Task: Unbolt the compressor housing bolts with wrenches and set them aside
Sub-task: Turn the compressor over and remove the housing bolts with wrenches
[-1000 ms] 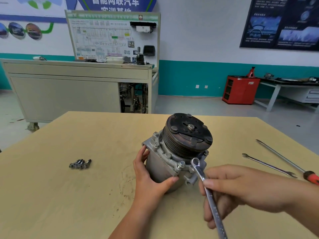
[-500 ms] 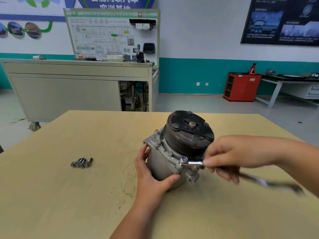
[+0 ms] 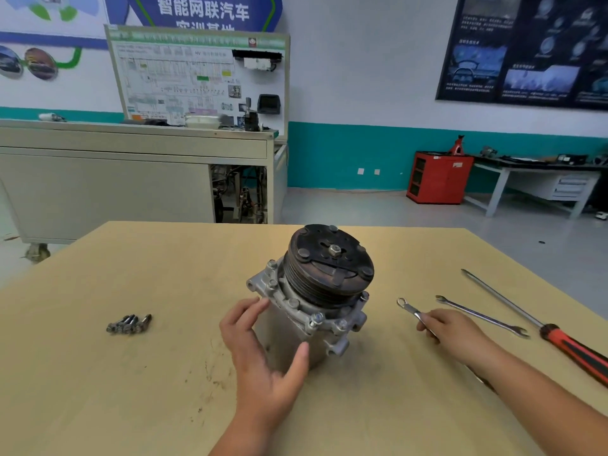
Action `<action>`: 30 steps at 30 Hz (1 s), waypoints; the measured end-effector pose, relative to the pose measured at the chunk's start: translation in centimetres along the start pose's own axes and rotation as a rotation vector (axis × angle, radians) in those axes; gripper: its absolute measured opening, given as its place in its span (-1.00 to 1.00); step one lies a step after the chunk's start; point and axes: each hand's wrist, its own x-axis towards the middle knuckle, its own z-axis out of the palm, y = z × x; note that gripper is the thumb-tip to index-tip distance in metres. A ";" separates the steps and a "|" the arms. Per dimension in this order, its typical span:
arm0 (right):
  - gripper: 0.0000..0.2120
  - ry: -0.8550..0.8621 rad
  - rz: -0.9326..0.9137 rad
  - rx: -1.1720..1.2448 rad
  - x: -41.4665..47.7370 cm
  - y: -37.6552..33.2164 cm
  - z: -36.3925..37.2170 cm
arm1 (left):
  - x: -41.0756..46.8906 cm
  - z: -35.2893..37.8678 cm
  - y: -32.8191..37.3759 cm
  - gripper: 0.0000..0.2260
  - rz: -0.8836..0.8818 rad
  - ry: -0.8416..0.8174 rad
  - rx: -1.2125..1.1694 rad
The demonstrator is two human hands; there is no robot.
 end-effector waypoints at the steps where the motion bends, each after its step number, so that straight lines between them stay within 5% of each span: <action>1: -0.71 0.045 0.008 -0.032 1.1 0.6 0.8 | -0.1 0.3 0.5 -0.56 0.013 -0.009 0.027; 7: -0.79 0.242 -0.019 -0.133 5.6 2.3 3.4 | 0.1 1.1 2.3 -0.80 0.001 -0.091 0.154; 13: -0.80 0.405 -0.181 0.364 2.7 -1.6 2.6 | 1.0 0.4 2.4 -0.89 0.071 -0.109 0.245; 16: -0.79 0.348 -0.347 0.633 -2.8 -5.0 3.3 | 1.4 0.1 2.2 -0.87 0.116 -0.114 0.281; 19: -0.94 0.090 -0.525 0.719 -8.5 -7.6 4.4 | 1.8 0.0 2.3 -0.82 0.119 -0.095 0.287; 21: -0.85 -0.018 -0.566 0.633 -10.4 -9.2 5.2 | 1.8 0.1 2.5 -0.77 0.117 -0.077 0.292; 30: -0.78 0.230 -0.589 0.054 -10.4 -13.0 6.2 | 2.2 0.3 3.3 -0.82 -0.046 -0.025 0.287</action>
